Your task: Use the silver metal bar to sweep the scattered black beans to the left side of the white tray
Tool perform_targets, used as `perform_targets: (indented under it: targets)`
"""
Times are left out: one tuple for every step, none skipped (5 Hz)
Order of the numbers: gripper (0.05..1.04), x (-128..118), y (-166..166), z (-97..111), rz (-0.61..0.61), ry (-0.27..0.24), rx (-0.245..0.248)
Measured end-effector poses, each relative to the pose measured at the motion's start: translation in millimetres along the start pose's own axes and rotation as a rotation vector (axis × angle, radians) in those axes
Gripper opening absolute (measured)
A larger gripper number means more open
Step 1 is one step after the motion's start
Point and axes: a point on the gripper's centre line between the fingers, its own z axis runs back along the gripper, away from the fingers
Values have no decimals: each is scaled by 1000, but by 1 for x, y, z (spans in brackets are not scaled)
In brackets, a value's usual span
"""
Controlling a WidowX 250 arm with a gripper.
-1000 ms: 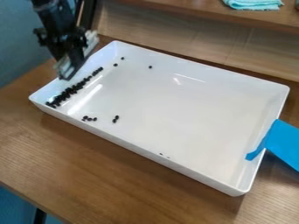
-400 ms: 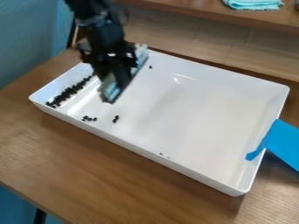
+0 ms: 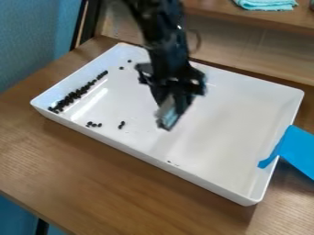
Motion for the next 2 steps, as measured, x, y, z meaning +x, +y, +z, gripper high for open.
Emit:
perform_targets:
  targets:
    - [381, 10, -19, -32, 12, 14, 19]
    - [452, 22, -24, -62, 101, 1, 17]
